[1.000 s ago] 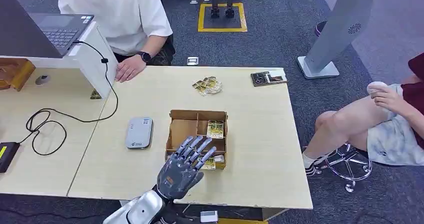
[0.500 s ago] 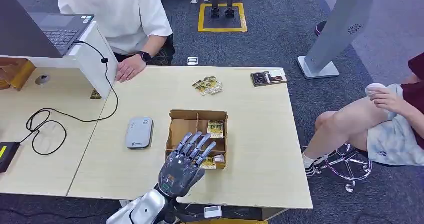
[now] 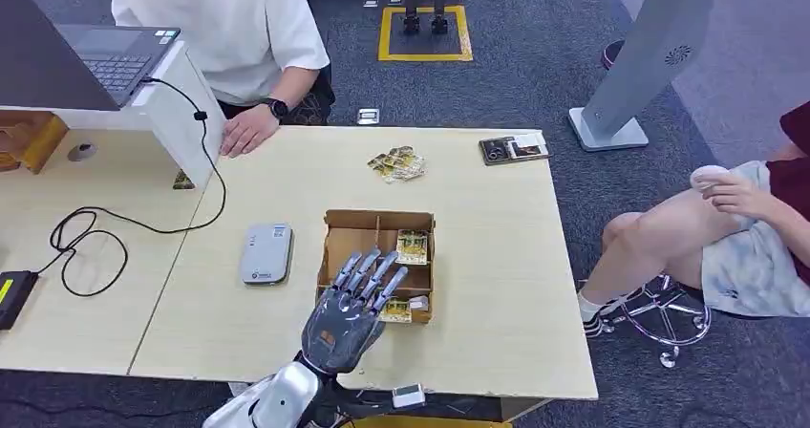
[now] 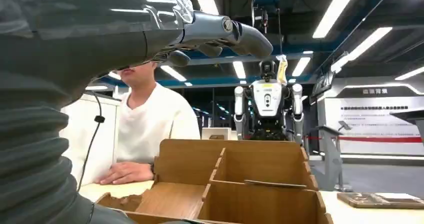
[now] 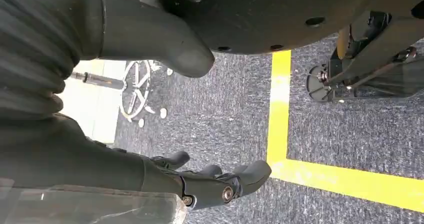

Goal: Pass the card to the sensor for recognition and then transmit it.

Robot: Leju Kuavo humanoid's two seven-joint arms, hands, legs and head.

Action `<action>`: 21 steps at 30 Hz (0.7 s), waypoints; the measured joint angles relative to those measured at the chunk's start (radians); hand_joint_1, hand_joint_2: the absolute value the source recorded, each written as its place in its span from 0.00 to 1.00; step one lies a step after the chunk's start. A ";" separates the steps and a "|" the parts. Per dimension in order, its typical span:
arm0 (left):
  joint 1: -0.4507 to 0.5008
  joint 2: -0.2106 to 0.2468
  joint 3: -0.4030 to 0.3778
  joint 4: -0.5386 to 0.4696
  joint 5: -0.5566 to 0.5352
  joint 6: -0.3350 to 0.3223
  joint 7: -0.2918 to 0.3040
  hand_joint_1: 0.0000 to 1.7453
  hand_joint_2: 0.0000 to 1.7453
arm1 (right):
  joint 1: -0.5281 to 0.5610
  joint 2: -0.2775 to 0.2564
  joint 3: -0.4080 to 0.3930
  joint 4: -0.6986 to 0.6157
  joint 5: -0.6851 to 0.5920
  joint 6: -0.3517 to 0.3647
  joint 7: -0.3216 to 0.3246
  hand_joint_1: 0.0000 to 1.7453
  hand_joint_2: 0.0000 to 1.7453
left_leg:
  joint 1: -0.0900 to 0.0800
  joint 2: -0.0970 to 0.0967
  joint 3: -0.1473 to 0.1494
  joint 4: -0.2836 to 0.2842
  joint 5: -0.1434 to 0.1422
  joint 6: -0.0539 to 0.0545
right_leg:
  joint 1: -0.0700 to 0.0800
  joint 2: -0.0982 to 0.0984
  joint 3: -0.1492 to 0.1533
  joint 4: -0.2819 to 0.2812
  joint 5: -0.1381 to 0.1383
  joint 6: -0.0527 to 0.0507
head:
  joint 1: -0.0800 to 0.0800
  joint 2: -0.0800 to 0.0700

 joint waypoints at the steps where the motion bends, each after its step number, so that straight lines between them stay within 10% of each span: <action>1: 0.000 0.000 0.000 0.000 -0.001 0.000 0.000 0.00 1.00 | 0.000 0.000 -0.001 0.000 0.000 0.000 0.000 0.00 1.00 | 0.000 0.000 0.000 0.000 0.000 0.000 | 0.000 0.000 0.000 0.000 0.000 0.000 | 0.000 0.000; 21: 0.010 -0.005 0.037 -0.007 -0.035 -0.060 0.071 0.00 1.00 | 0.000 0.009 -0.015 0.016 0.000 0.006 0.000 0.00 1.00 | 0.000 0.000 0.000 0.000 0.000 0.000 | 0.000 0.000 0.000 0.000 0.000 0.000 | 0.000 0.000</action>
